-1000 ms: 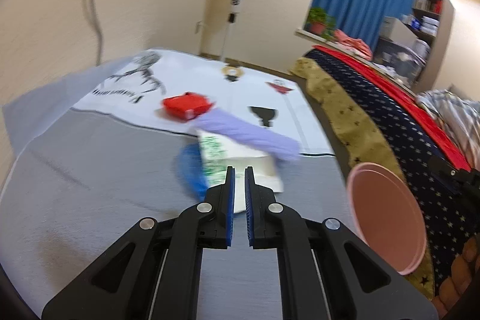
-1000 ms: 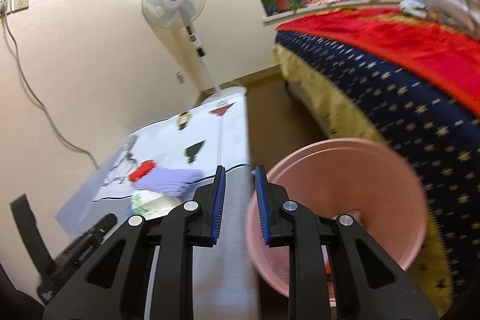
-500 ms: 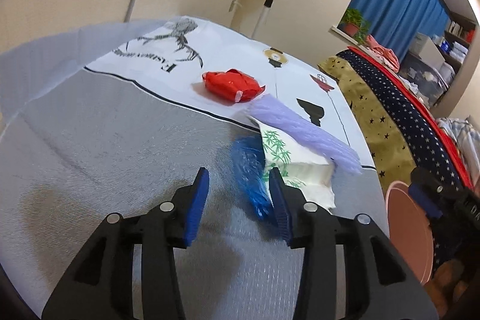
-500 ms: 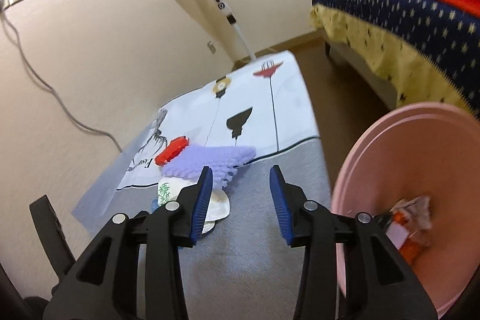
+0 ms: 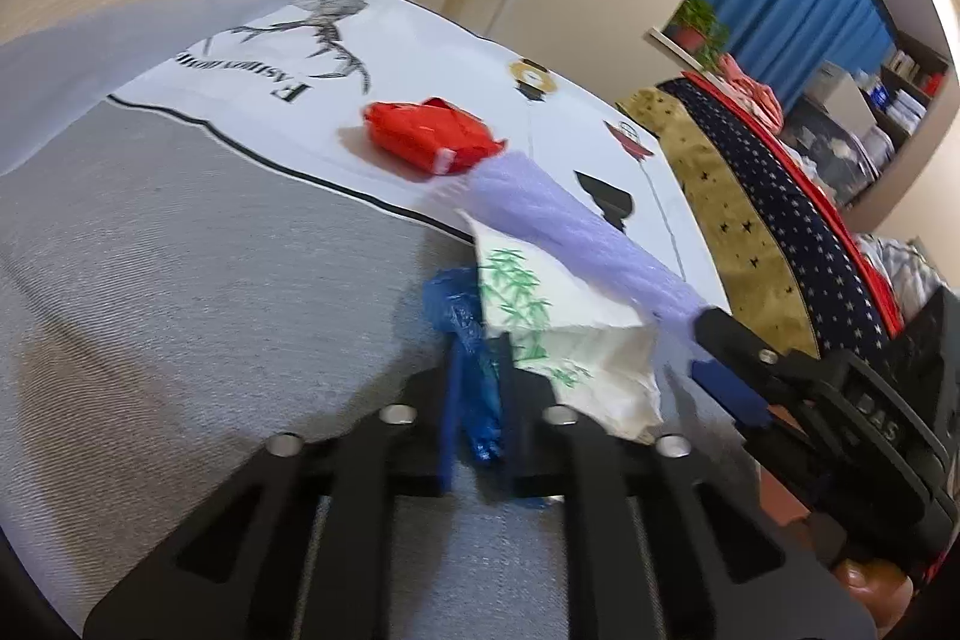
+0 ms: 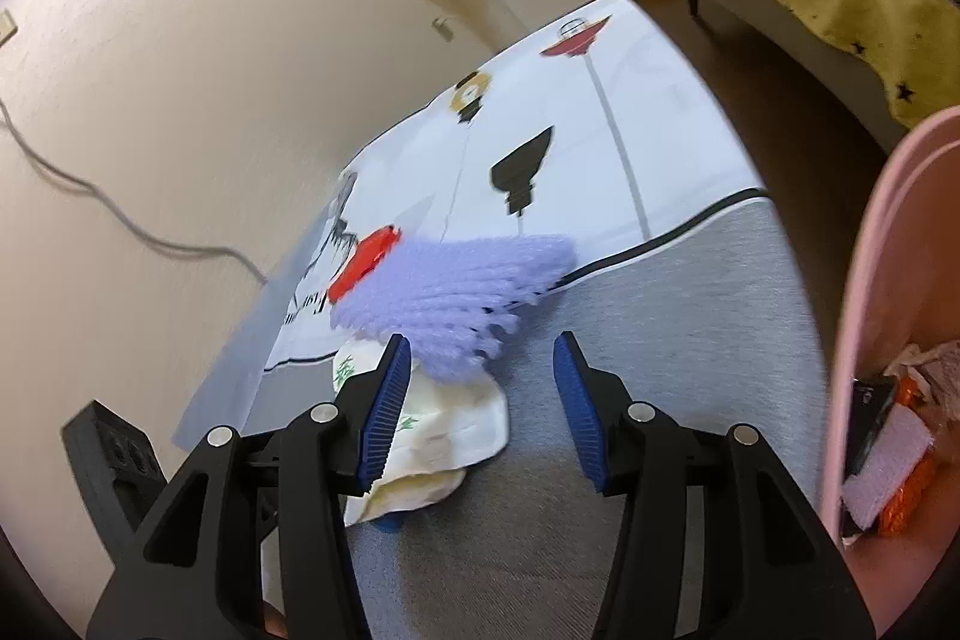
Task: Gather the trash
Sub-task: 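Close the left tool on the blue plastic bag while the right tool grasps the lavender mesh sponge, then lift the blue bag with the left tool while the right tool carries the sponge over the bin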
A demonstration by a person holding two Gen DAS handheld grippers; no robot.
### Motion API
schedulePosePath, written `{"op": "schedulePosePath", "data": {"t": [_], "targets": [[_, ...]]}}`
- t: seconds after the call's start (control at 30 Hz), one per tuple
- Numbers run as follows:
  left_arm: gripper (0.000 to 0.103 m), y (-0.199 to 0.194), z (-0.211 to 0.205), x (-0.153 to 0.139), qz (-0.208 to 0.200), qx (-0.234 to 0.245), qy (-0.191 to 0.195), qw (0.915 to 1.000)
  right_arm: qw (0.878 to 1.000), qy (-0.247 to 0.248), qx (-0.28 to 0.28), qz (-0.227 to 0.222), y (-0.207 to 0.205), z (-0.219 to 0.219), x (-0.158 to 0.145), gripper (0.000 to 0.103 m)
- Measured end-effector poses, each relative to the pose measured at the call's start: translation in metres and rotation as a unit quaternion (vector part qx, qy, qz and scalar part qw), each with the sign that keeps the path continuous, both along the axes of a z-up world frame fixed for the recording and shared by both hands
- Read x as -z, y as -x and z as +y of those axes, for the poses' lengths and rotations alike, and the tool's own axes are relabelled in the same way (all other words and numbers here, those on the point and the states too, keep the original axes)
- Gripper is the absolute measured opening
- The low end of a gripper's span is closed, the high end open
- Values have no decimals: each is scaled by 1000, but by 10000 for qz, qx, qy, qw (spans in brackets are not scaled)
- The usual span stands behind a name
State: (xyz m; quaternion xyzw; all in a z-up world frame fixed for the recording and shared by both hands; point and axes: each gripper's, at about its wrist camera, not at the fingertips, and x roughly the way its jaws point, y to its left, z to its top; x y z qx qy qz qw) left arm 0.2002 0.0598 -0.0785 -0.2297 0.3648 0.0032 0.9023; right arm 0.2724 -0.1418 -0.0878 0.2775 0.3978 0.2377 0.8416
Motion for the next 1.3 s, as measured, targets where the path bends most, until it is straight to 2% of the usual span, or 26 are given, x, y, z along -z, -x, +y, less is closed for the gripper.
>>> {"op": "schedulePosePath", "data": {"t": [0.07, 0.1, 0.13, 0.47, 0.7, 1.07, 1.3], "targets": [[4, 2, -3, -3, -24, 5, -114, 9999, 9999, 85, -56, -70, 0, 4, -2, 27], [2, 4, -3, -6, -47, -7, -172, 9998, 9999, 93, -83, -115, 2, 5, -3, 13], [2, 6, -3, -9, -70, -46, -239, 9997, 9997, 119, -100, -178, 3, 5, -5, 10], [1, 33, 6, -47, -301, -368, -790, 9957, 9917, 834, -101, -974, 52, -4, -67, 9], [1, 60, 7, -73, -520, -426, -1116, 9915, 9839, 1244, 12, -1287, 95, -26, -102, 9], [1, 102, -3, -107, -867, -210, -1209, 9886, 9718, 1689, 318, -1615, 158, -62, -139, 9], [1, 117, -15, -119, -1020, 8, -1254, 9868, 9618, 2006, 601, -1765, 186, -79, -146, 9]]}}
